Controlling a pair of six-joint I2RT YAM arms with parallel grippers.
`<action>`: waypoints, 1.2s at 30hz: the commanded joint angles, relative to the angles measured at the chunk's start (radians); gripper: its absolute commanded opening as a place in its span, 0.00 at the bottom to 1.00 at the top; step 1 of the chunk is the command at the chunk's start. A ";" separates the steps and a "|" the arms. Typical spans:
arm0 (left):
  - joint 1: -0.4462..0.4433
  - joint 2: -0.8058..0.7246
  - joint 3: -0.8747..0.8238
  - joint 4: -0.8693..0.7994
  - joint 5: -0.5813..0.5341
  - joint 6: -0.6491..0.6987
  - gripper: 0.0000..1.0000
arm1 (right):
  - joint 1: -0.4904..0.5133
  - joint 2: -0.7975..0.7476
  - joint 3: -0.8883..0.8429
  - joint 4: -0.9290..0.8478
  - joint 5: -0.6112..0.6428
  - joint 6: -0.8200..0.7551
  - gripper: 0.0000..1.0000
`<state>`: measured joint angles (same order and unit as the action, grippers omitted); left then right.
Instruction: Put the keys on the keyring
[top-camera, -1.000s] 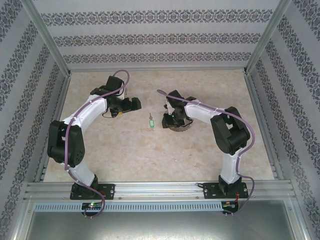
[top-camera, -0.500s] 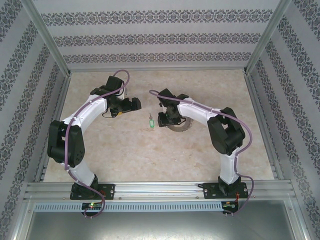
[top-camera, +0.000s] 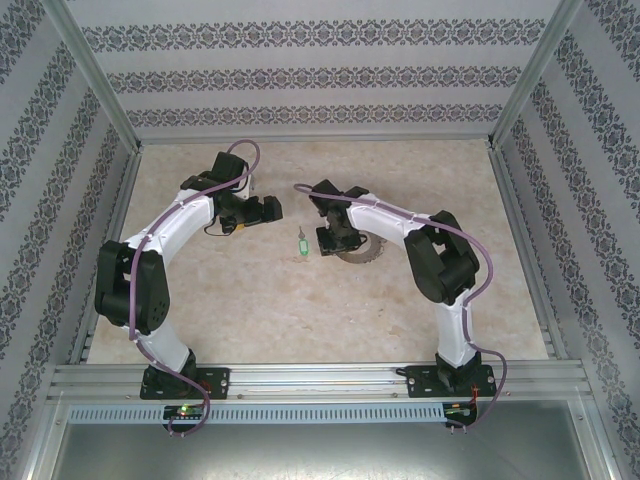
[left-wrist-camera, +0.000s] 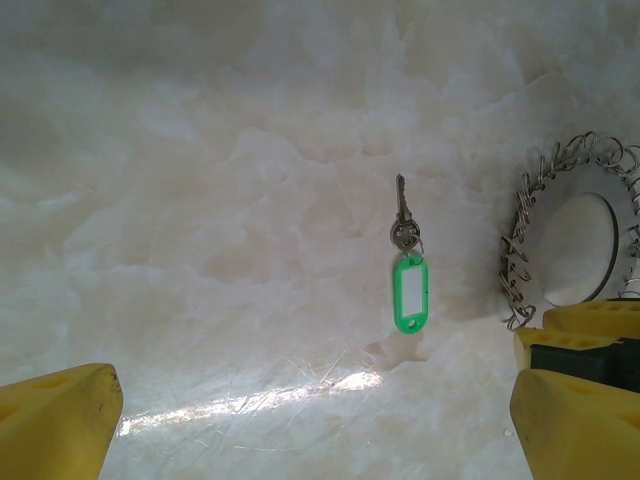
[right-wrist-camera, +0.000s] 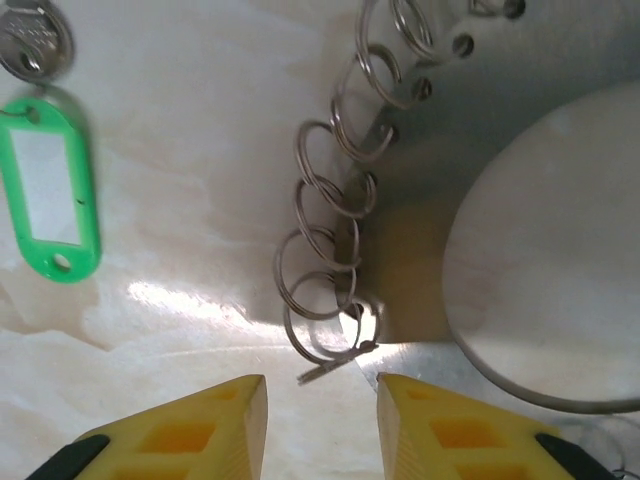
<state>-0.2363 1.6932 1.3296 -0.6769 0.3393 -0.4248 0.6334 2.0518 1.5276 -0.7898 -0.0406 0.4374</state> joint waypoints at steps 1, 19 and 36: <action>-0.011 -0.015 0.005 -0.043 -0.005 0.029 1.00 | 0.011 0.034 0.044 -0.035 0.032 0.005 0.33; -0.013 -0.017 0.005 -0.041 -0.006 0.029 1.00 | 0.017 0.037 0.048 -0.072 0.060 0.000 0.27; -0.019 -0.009 0.019 -0.041 -0.004 0.031 1.00 | 0.016 0.063 0.057 -0.091 0.085 -0.008 0.21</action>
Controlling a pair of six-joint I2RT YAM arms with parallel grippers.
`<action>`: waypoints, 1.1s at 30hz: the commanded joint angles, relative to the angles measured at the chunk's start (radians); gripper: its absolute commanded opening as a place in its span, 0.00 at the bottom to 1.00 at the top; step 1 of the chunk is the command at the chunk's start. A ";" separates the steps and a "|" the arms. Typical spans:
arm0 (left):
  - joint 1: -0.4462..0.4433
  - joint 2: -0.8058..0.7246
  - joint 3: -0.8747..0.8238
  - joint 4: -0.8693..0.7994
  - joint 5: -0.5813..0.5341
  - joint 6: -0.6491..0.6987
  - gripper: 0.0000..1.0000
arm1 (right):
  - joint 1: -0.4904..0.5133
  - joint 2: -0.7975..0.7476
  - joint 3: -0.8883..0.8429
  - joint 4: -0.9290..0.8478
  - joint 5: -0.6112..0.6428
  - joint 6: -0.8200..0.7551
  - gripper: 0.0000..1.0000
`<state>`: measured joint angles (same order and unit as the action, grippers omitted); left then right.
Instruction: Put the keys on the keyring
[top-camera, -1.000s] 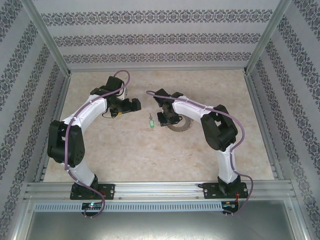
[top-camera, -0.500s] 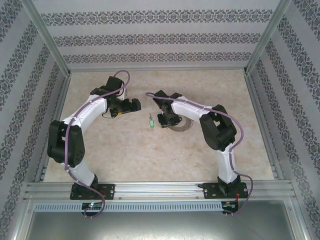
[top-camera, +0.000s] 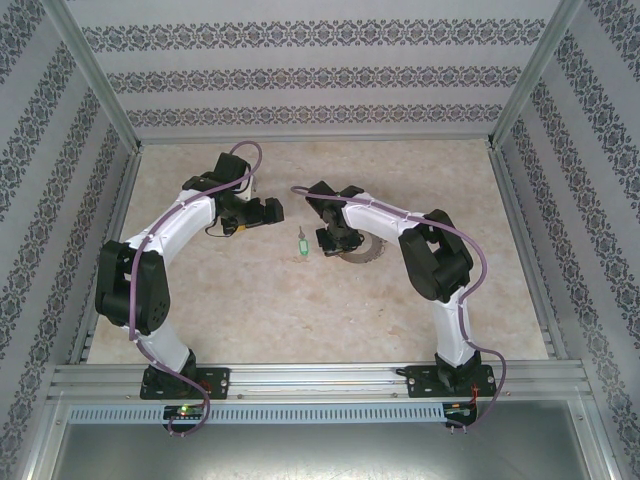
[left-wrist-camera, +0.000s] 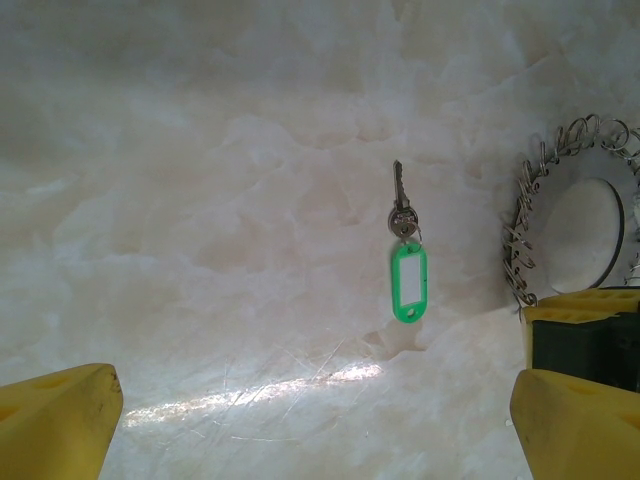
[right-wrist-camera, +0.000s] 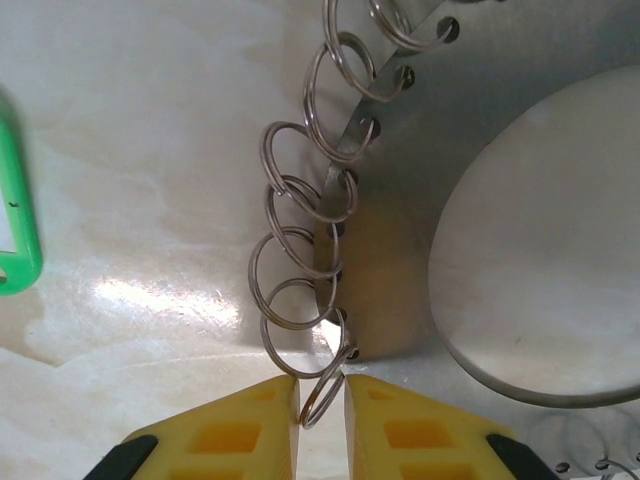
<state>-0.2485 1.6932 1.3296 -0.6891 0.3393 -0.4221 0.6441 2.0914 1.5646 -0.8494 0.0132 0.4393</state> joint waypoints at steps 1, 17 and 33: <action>-0.008 -0.009 0.020 -0.028 -0.003 0.027 1.00 | 0.006 0.024 0.020 -0.030 0.031 -0.010 0.21; -0.008 -0.009 0.028 -0.031 -0.002 0.033 0.99 | 0.006 -0.030 -0.013 -0.017 0.042 -0.026 0.03; -0.008 -0.045 0.121 -0.035 0.040 0.068 0.93 | 0.002 -0.318 -0.038 0.084 -0.121 -0.457 0.00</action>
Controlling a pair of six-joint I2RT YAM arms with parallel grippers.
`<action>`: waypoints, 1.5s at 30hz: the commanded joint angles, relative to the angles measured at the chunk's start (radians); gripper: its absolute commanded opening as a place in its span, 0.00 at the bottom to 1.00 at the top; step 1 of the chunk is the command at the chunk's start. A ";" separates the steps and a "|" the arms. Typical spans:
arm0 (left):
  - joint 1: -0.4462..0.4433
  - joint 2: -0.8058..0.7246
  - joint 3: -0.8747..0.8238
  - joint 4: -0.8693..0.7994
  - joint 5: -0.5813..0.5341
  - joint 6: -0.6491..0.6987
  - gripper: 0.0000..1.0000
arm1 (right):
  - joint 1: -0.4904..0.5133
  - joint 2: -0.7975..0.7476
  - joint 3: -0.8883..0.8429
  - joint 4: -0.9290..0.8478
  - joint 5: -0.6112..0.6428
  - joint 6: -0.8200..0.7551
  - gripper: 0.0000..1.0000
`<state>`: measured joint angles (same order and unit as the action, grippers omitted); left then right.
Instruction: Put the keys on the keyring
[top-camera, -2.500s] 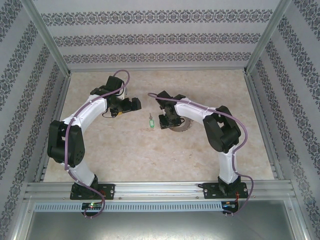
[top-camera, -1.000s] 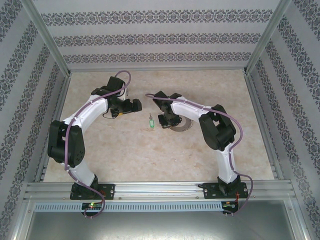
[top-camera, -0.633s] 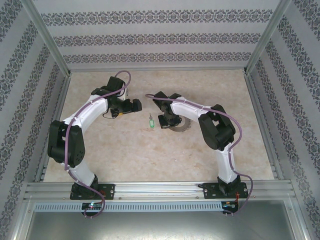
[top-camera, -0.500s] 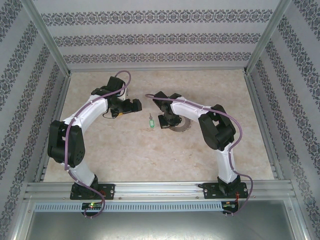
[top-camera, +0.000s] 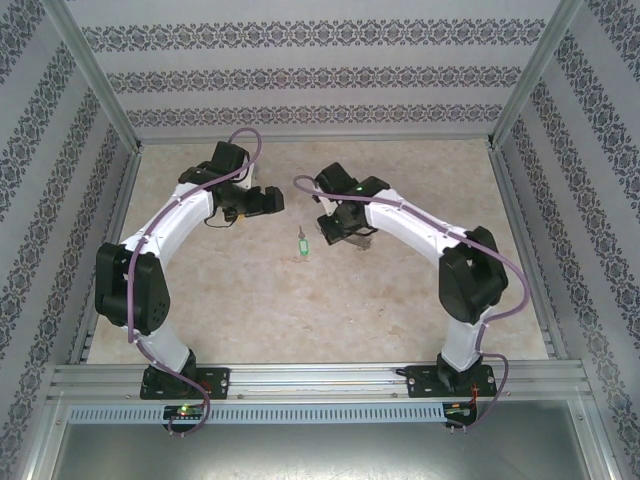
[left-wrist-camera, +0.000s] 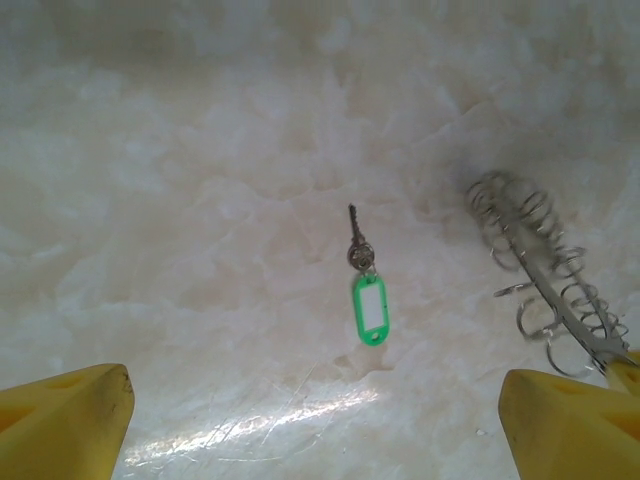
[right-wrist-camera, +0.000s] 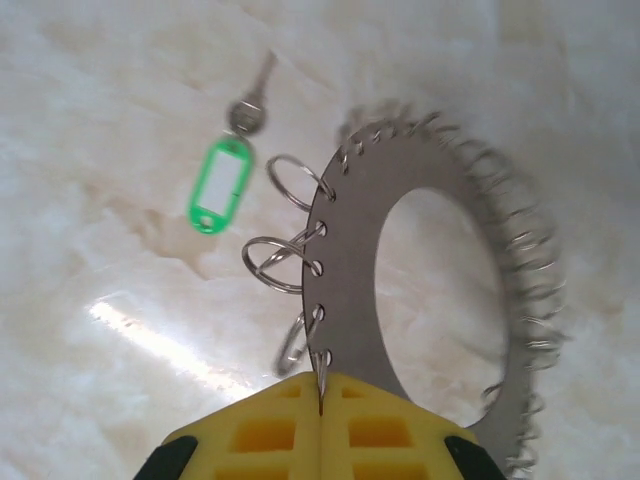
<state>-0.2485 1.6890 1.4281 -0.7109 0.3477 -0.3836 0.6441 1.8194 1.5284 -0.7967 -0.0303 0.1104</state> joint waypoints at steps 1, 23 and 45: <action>-0.008 -0.047 0.024 -0.007 0.042 0.029 0.92 | 0.001 -0.060 -0.001 0.039 -0.104 -0.151 0.00; -0.004 -0.431 -0.311 0.607 0.436 -0.080 0.82 | -0.109 -0.116 0.221 0.174 -0.944 -0.222 0.00; -0.007 -0.514 -0.268 0.769 0.721 -0.163 0.57 | -0.197 -0.169 0.189 0.282 -1.278 -0.159 0.00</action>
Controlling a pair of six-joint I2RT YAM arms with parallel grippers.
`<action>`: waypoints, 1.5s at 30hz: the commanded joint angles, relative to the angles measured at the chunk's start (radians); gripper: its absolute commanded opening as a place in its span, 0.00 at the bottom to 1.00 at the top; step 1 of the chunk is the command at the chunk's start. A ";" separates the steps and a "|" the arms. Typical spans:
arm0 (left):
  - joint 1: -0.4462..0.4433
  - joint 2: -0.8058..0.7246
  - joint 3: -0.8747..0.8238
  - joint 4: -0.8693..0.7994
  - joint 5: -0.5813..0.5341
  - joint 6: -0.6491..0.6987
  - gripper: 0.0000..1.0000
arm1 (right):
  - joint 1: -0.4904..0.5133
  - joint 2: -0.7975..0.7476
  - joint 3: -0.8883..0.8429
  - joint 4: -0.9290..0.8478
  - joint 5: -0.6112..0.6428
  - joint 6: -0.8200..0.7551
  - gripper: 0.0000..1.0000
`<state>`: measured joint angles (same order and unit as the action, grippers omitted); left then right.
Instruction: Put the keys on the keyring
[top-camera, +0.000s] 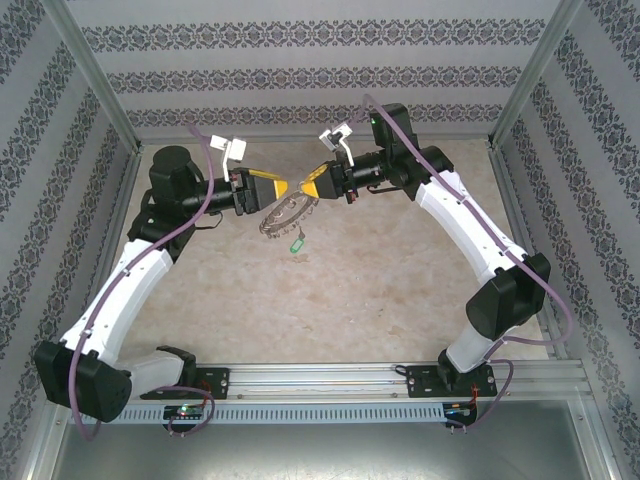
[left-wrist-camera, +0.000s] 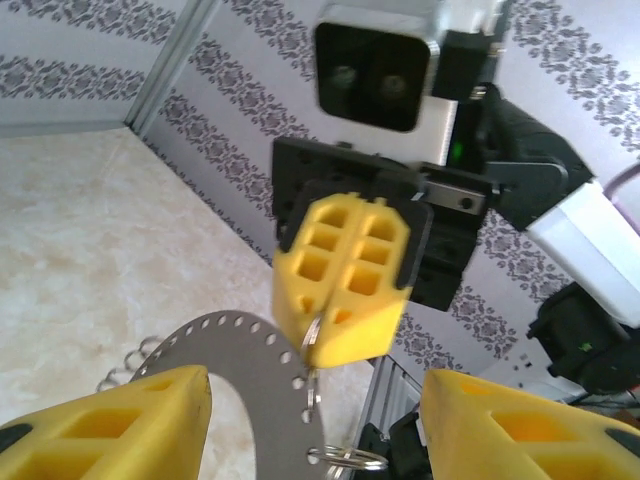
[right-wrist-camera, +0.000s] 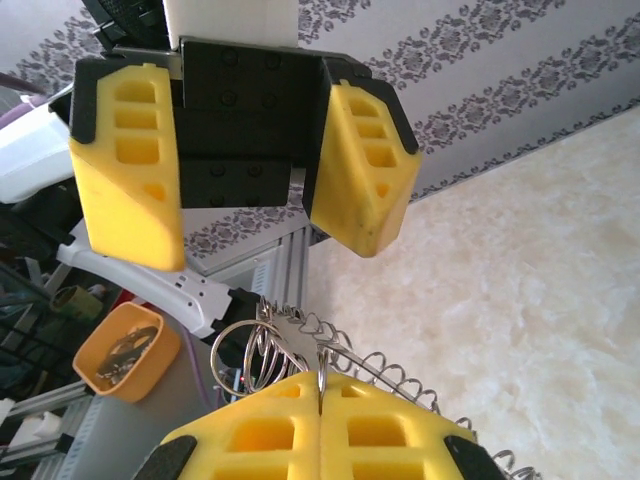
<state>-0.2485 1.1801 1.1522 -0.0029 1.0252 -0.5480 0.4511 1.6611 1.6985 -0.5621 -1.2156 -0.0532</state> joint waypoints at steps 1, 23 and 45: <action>-0.008 -0.001 0.014 0.061 0.046 0.002 0.56 | -0.004 -0.009 0.021 0.053 -0.101 0.010 0.00; -0.059 0.059 0.056 0.045 0.088 0.041 0.36 | 0.021 0.010 0.050 0.123 -0.136 0.070 0.00; -0.060 0.056 0.066 0.002 0.078 0.100 0.00 | 0.016 -0.009 0.039 0.085 -0.053 0.053 0.22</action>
<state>-0.2993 1.2427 1.2064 0.0109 1.0798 -0.5034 0.4683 1.6894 1.7504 -0.4969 -1.3018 0.0128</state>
